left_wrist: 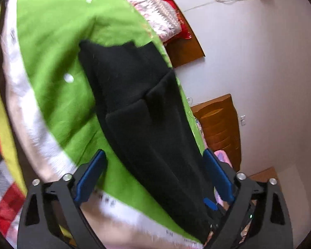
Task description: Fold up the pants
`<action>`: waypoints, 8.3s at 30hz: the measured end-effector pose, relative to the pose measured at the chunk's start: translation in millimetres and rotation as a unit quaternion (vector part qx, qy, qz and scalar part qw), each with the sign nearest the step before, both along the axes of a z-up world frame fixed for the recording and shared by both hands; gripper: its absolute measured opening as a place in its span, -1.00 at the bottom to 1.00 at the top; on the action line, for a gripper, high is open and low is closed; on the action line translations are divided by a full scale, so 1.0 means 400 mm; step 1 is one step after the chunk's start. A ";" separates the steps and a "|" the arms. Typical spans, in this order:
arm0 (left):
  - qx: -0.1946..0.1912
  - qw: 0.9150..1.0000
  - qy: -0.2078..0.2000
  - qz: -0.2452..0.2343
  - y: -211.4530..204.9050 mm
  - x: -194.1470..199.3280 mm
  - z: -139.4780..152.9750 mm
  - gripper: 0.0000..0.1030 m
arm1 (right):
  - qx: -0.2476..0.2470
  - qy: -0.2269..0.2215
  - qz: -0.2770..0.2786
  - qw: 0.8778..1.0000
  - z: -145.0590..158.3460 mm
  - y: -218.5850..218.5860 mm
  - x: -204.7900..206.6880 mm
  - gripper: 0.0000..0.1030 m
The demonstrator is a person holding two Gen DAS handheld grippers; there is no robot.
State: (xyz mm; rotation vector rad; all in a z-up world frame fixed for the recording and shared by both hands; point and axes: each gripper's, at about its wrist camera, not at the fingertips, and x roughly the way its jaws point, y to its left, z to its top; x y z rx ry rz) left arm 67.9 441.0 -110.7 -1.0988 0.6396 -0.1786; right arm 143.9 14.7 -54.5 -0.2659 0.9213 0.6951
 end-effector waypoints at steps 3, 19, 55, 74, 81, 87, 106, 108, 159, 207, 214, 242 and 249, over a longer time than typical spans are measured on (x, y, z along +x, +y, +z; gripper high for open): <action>-0.002 1.000 -0.015 0.019 0.013 0.021 -0.008 0.67 | 0.000 0.000 0.000 1.000 0.000 0.000 0.000 0.92; 0.343 0.936 -0.071 0.030 -0.269 -0.020 0.294 -0.69 | 0.090 -0.049 -0.059 0.993 0.071 -0.074 0.003 0.91; 0.585 0.793 -0.092 -0.146 -0.637 -0.107 0.246 0.95 | 0.314 0.133 -0.132 0.931 0.013 -0.238 -0.013 0.31; 0.566 0.801 -0.098 -0.166 -0.589 -0.098 0.220 -0.25 | 0.341 0.078 -0.158 0.924 0.087 -0.238 -0.035 -0.81; 0.582 0.776 -0.088 -0.226 -0.613 -0.102 0.183 -0.43 | 0.343 0.156 -0.187 0.907 -0.040 -0.278 -0.036 -0.81; 0.543 0.800 -0.124 -0.222 -0.593 -0.120 0.268 0.06 | 0.328 0.114 -0.177 0.921 0.010 -0.268 -0.077 -0.81; 0.424 0.887 0.001 -0.182 -0.591 0.119 0.156 0.85 | 0.334 0.124 -0.219 0.908 0.049 -0.409 -0.070 0.78; 0.434 0.886 -0.020 -0.163 -0.580 0.091 0.181 0.86 | 0.327 0.148 -0.220 0.907 0.030 -0.404 -0.056 0.78; 0.547 0.828 0.017 -0.120 -0.590 0.025 0.124 0.97 | 0.324 0.097 -0.223 0.914 -0.035 -0.400 -0.064 -0.68; 0.457 0.847 -0.086 -0.259 -0.790 0.116 0.244 0.97 | 0.111 -0.059 -0.129 0.984 0.015 -0.249 -0.152 0.12; 0.397 0.867 -0.005 -0.300 -0.817 0.378 0.261 0.97 | 0.113 -0.055 -0.131 0.983 0.021 -0.250 -0.160 0.12; 0.469 0.859 -0.093 -0.181 -0.882 0.137 0.295 0.97 | 0.254 -0.096 -0.265 0.925 0.119 -0.628 -0.309 0.29; 0.523 0.813 -0.103 -0.235 -1.072 0.136 0.277 0.97 | 0.295 -0.097 -0.402 0.861 0.104 -0.924 -0.467 0.32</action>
